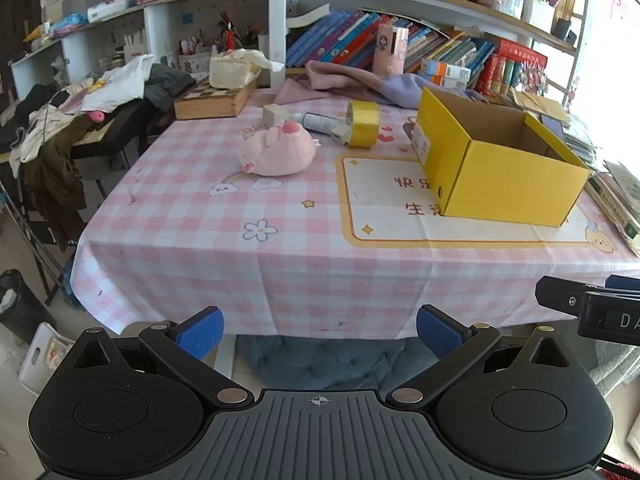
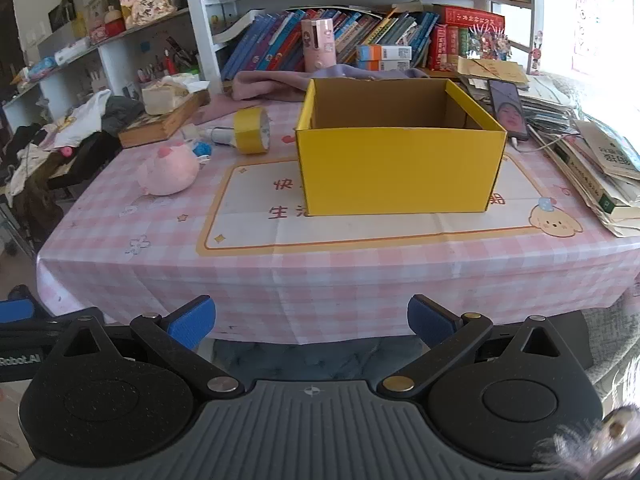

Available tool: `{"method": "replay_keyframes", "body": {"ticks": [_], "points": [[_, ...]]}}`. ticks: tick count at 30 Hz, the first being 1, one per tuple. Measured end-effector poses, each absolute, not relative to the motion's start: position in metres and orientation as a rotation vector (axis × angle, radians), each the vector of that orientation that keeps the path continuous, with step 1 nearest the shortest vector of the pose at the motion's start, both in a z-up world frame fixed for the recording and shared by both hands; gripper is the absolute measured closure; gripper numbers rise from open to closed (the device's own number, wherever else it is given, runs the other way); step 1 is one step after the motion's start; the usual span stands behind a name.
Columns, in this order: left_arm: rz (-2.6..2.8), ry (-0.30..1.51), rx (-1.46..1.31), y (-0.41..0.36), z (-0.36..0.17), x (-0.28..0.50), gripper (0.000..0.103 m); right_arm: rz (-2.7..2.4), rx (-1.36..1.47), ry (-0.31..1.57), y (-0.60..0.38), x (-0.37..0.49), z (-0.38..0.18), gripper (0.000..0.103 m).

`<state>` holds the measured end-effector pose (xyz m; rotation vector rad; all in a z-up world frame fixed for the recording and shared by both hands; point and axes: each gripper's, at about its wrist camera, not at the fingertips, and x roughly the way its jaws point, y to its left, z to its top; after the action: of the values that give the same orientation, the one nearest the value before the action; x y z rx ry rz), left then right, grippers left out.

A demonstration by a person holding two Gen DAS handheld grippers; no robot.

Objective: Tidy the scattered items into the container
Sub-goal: 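Move the right tool toward the yellow tape roll beside the box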

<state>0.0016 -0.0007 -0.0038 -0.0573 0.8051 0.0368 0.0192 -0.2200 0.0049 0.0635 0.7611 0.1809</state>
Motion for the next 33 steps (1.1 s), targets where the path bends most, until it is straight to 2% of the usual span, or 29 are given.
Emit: {"method": "replay_keyframes", "body": {"ticks": [33], "points": [[-0.012, 0.794, -0.046, -0.007, -0.002, 0.013, 0.000, 0.168, 0.095, 0.734, -0.227, 0.019, 0.013, 0.000]]}}
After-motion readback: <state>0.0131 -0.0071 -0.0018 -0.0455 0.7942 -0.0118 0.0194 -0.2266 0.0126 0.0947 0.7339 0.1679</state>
